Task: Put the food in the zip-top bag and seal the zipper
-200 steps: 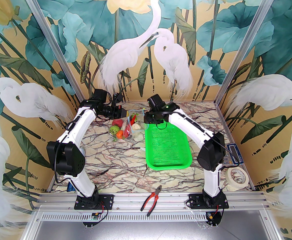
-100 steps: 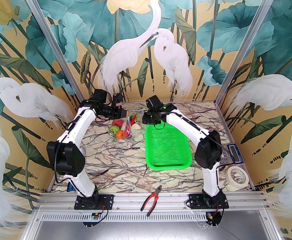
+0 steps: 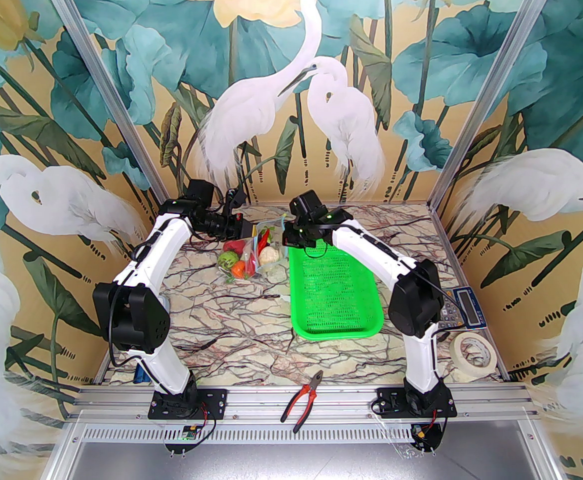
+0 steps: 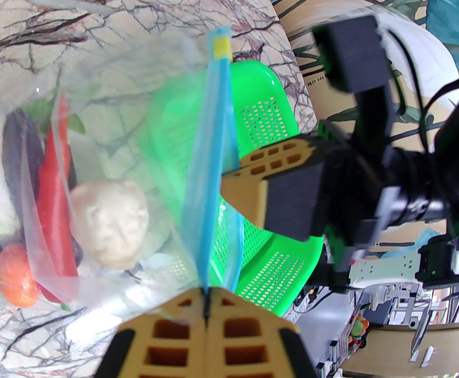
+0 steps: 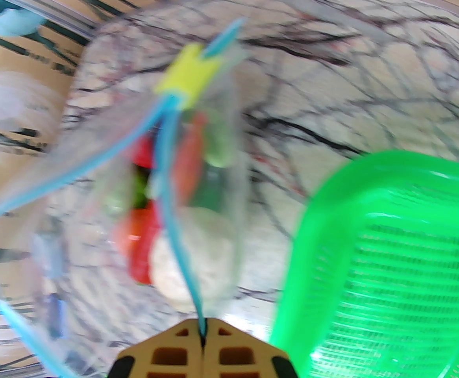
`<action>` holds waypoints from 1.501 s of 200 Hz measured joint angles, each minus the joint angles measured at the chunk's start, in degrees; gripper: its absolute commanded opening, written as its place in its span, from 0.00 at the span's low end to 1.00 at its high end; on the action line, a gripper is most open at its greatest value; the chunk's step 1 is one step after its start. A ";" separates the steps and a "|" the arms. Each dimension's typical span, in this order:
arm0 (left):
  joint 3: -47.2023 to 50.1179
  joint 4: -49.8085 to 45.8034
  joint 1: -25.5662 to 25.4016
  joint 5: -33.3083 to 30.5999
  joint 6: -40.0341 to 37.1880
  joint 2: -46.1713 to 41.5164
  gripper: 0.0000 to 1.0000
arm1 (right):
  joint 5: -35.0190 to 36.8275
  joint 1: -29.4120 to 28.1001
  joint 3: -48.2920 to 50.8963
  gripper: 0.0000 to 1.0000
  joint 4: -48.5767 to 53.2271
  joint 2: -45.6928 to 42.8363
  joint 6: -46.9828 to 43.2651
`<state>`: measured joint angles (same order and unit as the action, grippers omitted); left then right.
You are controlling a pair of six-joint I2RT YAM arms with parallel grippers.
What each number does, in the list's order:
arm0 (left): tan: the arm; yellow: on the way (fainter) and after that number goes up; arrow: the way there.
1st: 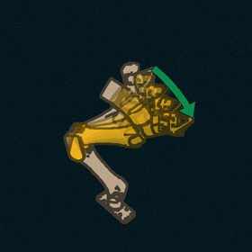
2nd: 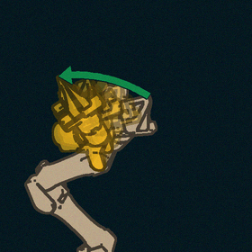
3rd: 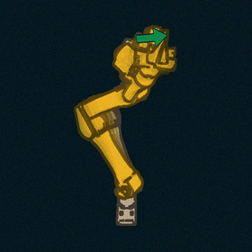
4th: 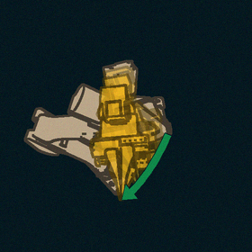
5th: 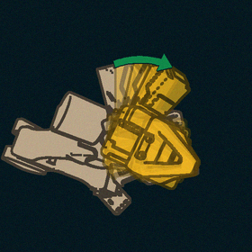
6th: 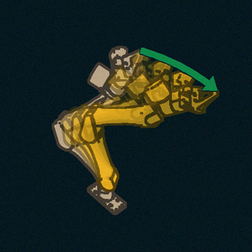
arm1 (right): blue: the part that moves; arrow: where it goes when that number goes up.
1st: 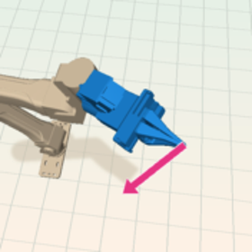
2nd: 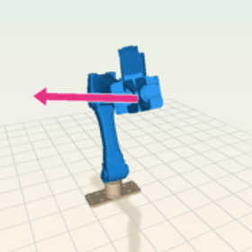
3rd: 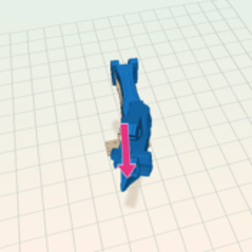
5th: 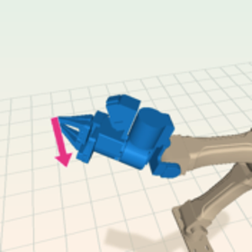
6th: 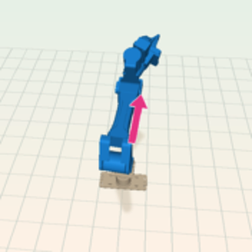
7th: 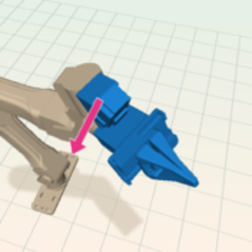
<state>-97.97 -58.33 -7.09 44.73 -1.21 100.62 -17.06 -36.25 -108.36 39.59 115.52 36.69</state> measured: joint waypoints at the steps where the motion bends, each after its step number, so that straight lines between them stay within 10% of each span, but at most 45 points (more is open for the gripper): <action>1: -0.02 -0.02 0.00 0.00 -0.02 0.00 0.04 | -0.17 0.00 0.00 0.00 -0.13 -0.02 0.15; 119: -0.02 -4.52 -0.50 -1.75 -4.31 -4.15 0.33 | -7.06 -1.79 -6.47 0.00 -8.09 0.24 6.25; 300: 5.09 -7.48 -6.05 -23.19 -10.19 -13.86 0.44 | -8.52 -2.03 -13.31 0.00 -8.17 5.27 8.20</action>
<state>-92.88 -65.80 -13.15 21.54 -11.40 86.76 -25.58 -38.28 -121.67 31.42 120.79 44.88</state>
